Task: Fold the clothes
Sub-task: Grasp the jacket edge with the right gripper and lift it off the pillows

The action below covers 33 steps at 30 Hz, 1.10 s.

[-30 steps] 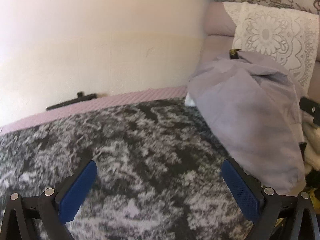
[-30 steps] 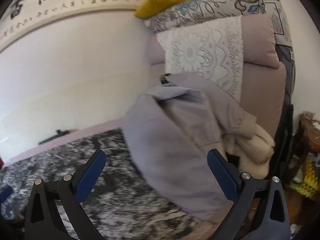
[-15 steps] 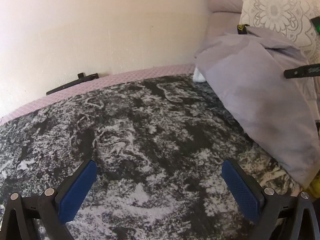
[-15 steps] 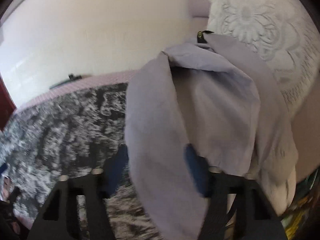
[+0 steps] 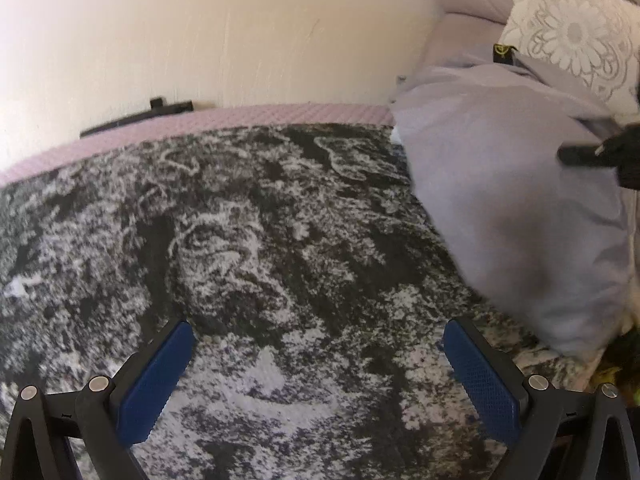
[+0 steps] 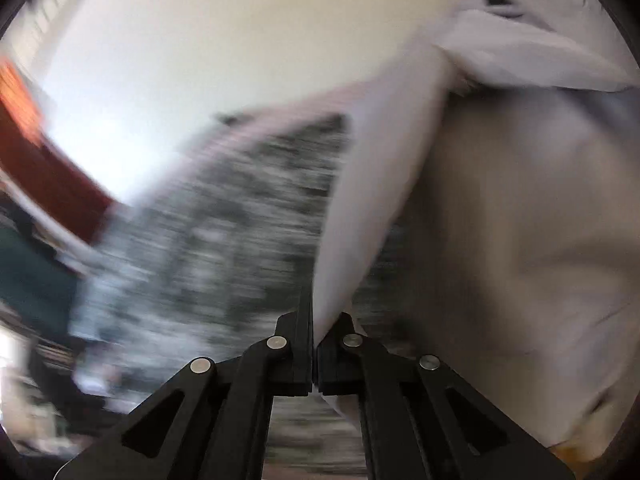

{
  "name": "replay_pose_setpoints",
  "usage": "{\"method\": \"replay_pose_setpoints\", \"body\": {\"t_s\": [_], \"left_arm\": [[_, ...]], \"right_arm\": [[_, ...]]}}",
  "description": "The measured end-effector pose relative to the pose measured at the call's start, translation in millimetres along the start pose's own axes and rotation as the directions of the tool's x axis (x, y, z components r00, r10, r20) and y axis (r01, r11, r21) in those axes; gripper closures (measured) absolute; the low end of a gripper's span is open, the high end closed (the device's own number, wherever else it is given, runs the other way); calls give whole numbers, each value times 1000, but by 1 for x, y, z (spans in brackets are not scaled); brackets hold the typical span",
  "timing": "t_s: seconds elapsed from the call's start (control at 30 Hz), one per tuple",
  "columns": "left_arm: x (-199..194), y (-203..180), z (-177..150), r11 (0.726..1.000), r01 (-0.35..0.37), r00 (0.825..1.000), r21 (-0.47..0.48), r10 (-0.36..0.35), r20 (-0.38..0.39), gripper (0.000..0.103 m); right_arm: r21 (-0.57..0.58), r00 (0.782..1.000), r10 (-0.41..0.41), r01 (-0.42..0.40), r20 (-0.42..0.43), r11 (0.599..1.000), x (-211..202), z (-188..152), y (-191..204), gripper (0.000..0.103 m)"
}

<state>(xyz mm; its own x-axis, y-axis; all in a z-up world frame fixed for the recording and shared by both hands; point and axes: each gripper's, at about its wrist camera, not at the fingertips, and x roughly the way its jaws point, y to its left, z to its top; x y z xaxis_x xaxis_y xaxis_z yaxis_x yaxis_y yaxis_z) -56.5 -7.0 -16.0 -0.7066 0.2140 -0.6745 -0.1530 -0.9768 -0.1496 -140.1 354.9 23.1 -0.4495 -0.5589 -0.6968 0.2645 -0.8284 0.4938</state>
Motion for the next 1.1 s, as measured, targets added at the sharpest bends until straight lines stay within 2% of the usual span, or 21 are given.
{"method": "replay_pose_setpoints", "body": {"t_s": [0.03,0.1,0.2,0.27,0.37,0.47,0.53,0.57,0.67,0.73,0.83,0.9,0.97,1.03,1.1], "left_arm": [[-1,2,3,1000,26,1000,-15,-27,-9,0],[-8,5,20,996,81,997,-46,-81,0,0],[-22,6,50,994,88,996,-69,-86,28,0],[-35,5,65,995,70,997,-69,-67,45,0],[-53,4,74,999,3,999,-33,-1,45,0],[-57,8,66,1000,-27,997,-4,27,-69,0],[-52,6,52,996,-70,983,51,77,-167,0],[-49,4,44,992,-93,970,85,109,-215,0],[-36,-13,16,950,-170,920,261,248,-302,0],[-29,-19,3,929,-186,893,319,295,-339,0],[-19,-28,-13,891,-207,851,403,368,-376,0],[-19,-34,-14,862,-228,833,453,413,-367,0],[-20,-40,-17,837,-235,820,495,444,-361,0],[-23,-44,-21,803,-263,802,535,490,-341,0],[-27,-43,-24,765,-312,780,563,545,-308,0]], "right_arm": [[21,996,82,-83,25,996,-6,-5,9,103],[-4,987,150,-150,53,989,-14,-21,29,103],[-59,968,243,-239,70,969,-19,-53,63,103],[-100,949,312,-308,32,946,-5,-84,92,103],[-179,923,384,-384,-40,906,11,-124,133,103],[-285,903,413,-429,-116,857,20,-163,173,103],[-352,892,421,-451,-163,820,25,-187,198,103],[-382,902,400,-432,-164,817,25,-194,204,103],[-403,905,386,-425,-179,810,27,-209,207,103],[-434,920,359,-390,-156,812,23,-215,207,103],[-550,965,260,-240,-43,800,20,-236,223,103],[-633,984,172,-99,54,768,18,-255,235,103],[-703,986,85,39,141,710,20,-277,248,103],[-750,975,21,158,223,643,23,-298,259,103],[-777,959,-7,234,284,585,25,-311,267,103]]}}
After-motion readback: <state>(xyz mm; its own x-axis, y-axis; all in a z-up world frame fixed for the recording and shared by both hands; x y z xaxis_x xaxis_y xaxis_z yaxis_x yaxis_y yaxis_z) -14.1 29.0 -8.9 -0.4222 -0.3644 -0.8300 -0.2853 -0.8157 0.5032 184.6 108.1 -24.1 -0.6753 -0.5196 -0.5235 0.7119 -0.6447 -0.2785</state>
